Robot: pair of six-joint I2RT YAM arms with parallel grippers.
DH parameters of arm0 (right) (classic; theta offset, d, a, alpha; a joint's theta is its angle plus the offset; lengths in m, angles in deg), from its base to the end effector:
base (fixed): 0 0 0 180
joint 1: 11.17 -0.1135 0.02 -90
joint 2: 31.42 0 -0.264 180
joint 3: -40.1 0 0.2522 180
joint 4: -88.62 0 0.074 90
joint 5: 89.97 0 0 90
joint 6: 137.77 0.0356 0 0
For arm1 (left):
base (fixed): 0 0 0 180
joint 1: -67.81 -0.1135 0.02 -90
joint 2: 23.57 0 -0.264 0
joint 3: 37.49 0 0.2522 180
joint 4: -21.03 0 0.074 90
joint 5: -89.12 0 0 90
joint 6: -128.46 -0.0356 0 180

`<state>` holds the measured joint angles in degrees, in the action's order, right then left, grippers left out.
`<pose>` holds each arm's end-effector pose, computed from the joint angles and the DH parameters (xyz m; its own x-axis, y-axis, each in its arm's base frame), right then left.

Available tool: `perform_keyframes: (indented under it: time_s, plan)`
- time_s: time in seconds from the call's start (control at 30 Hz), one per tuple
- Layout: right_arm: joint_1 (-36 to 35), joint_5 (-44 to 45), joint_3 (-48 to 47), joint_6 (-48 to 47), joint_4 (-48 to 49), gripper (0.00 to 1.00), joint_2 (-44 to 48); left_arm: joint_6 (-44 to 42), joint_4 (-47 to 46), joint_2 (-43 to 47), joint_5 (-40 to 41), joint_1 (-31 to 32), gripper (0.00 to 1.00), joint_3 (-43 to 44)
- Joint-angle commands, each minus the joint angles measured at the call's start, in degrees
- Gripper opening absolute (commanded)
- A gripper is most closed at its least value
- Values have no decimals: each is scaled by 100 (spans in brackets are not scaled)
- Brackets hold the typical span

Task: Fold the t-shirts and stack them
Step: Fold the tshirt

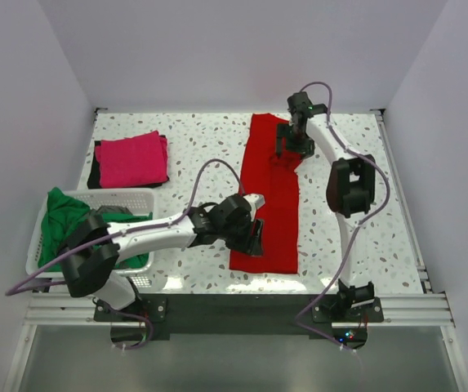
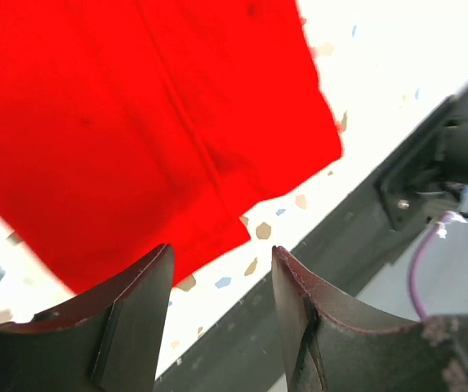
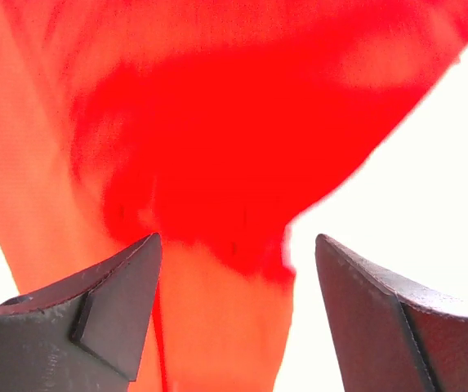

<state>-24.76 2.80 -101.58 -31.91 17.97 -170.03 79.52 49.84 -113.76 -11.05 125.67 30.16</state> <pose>0.4978 0.1186 0.2003 -0.9236 0.0576 -0.3791 0.0370 0.9974 0.0613 0.1659 -0.2759 0.1957 -0.8993 0.2160 -0.3804 0.3998 0.7588 -0.5142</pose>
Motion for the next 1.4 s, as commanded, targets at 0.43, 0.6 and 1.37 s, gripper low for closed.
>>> perform_keyframes:
  time_s: [0.43,0.6,1.37]
  plan:
    - [-1049,-250,7542,2093,889,64,6247,245,464,1865,421,-302,58,-1468]
    - [-1462,-426,8888,3027,854,57,7828,359,464,2040,314,-329,58,-1776]
    - [-1709,-936,9785,3151,1495,46,7629,772,-335,1531,-142,-768,56,-1908]
